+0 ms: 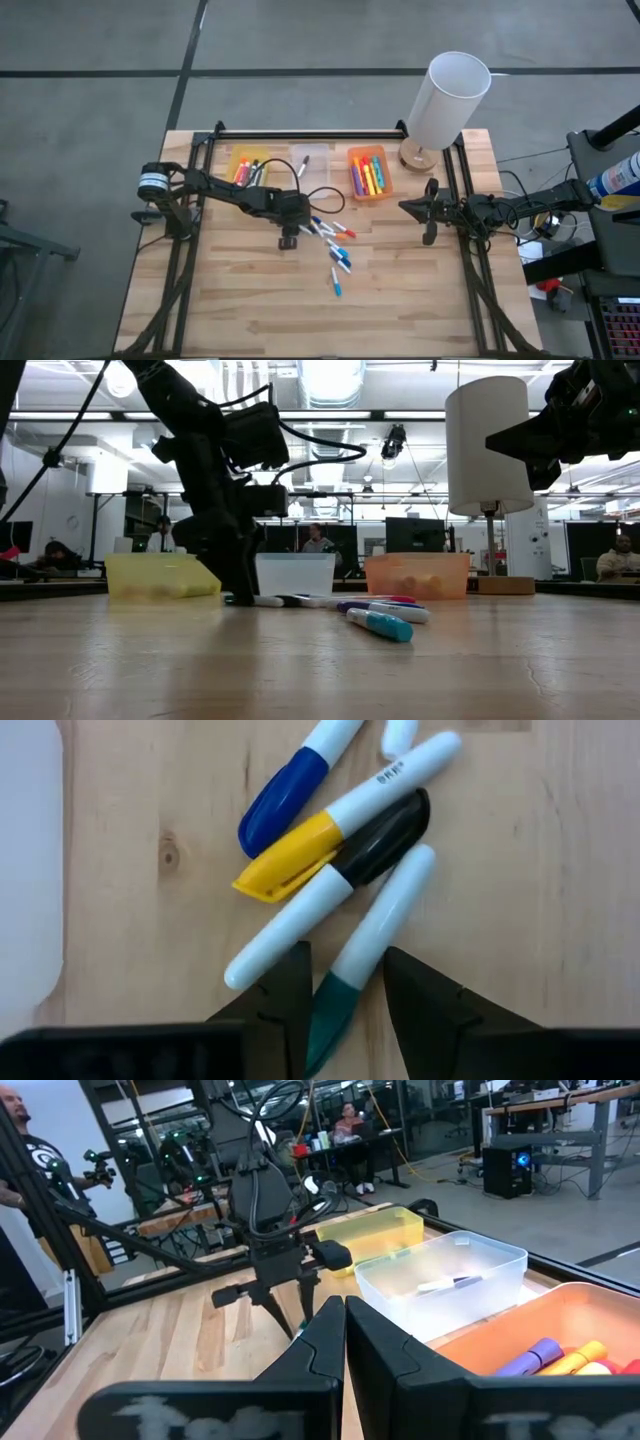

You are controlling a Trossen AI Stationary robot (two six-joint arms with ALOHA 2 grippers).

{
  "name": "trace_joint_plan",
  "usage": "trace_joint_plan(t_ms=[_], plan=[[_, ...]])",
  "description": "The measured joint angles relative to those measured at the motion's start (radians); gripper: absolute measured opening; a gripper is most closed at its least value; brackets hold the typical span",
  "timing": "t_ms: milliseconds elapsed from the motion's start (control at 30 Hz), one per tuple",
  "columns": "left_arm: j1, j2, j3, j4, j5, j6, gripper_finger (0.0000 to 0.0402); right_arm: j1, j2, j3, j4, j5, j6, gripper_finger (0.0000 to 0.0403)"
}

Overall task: Pick & Place Markers
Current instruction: Put the small green highlighter pen into the transparent bin

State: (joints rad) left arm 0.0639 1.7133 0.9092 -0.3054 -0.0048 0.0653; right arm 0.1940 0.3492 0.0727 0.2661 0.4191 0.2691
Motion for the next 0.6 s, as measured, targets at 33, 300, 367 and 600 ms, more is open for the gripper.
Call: trace_joint_plan(t_ms=[33, 300, 367, 600], plan=[[0.0, 0.002, 0.0, 0.0, 0.0, -0.008, 0.0111, 0.0, 0.0, 0.0, 0.0, 0.0, 0.0, 0.0009], [0.0, 0.003, 0.014, 0.0, -0.007, -0.067, 0.0044, 0.0, 0.0, 0.0, 0.0, 0.0, 0.0, 0.0009], [0.0, 0.005, 0.033, -0.016, -0.004, -0.055, 0.0029, 0.0, 0.0, 0.0, 0.0, 0.0, 0.0, 0.0009], [0.0, 0.006, 0.129, -0.169, -0.003, -0.036, 0.0029, 0.0, 0.0, 0.0, 0.0, 0.0, 0.0, 0.0009]])
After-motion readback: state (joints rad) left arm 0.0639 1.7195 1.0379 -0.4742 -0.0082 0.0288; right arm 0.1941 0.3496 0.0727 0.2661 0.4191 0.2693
